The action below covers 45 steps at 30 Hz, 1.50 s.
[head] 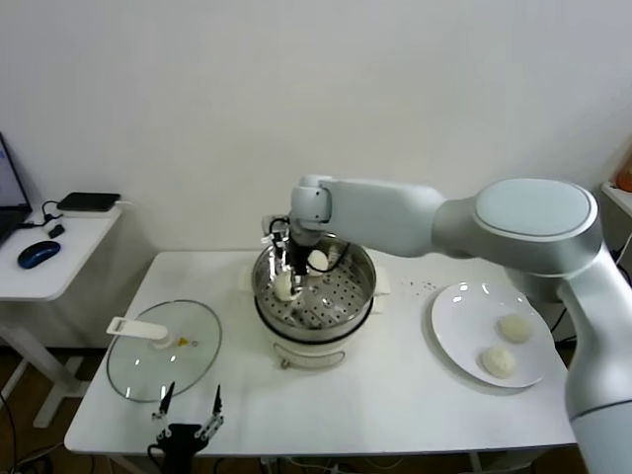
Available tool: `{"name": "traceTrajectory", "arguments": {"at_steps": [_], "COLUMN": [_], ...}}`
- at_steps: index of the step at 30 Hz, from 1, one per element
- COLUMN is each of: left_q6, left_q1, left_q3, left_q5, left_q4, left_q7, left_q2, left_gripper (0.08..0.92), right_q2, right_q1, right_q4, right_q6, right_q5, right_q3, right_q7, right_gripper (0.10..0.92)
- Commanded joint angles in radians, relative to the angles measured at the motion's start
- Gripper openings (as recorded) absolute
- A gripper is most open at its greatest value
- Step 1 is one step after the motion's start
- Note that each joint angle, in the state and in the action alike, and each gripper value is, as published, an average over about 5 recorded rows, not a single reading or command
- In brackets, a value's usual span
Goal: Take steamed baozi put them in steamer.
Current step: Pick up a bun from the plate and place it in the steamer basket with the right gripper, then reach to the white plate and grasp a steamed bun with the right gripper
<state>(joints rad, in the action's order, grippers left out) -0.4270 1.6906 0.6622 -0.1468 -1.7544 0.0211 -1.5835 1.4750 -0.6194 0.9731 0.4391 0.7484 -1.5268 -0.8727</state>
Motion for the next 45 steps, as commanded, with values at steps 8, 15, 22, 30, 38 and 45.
{"name": "traceTrajectory", "arguments": {"at_steps": [8, 15, 22, 30, 38, 45], "left_q6": [0.004, 0.008, 0.007, 0.003, -0.003, -0.004], "left_q1": [0.02, 0.023, 0.023, 0.023, 0.02, 0.018], "left_q3": [-0.005, -0.008, -0.01, -0.008, -0.01, -0.008], "left_q5": [-0.008, -0.016, -0.022, -0.03, -0.042, -0.045], "left_q4": [-0.023, -0.028, -0.025, -0.015, 0.002, 0.012], "left_q7": [0.004, 0.006, 0.005, 0.002, 0.0, 0.001], "left_q2": [0.004, 0.003, -0.008, -0.015, -0.022, -0.023], "left_gripper": [0.823, 0.823, 0.823, 0.823, 0.823, 0.823], "right_q2": [-0.408, -0.633, -0.825, -0.923, -0.911, -0.864], "right_q1": [-0.434, -0.501, -0.368, -0.082, 0.135, 0.22], "right_q4": [0.234, 0.319, 0.357, 0.282, 0.237, 0.15], "right_q6": [-0.309, -0.414, -0.411, -0.409, -0.405, -0.411], "right_q5": [0.055, -0.073, -0.229, -0.38, -0.466, -0.515], "right_q3": [-0.27, -0.386, -0.392, -0.2, -0.035, 0.041], "right_q7": [-0.276, -0.32, -0.275, -0.257, -0.249, -0.245], "right_gripper": [0.823, 0.823, 0.823, 0.823, 0.823, 0.823]}}
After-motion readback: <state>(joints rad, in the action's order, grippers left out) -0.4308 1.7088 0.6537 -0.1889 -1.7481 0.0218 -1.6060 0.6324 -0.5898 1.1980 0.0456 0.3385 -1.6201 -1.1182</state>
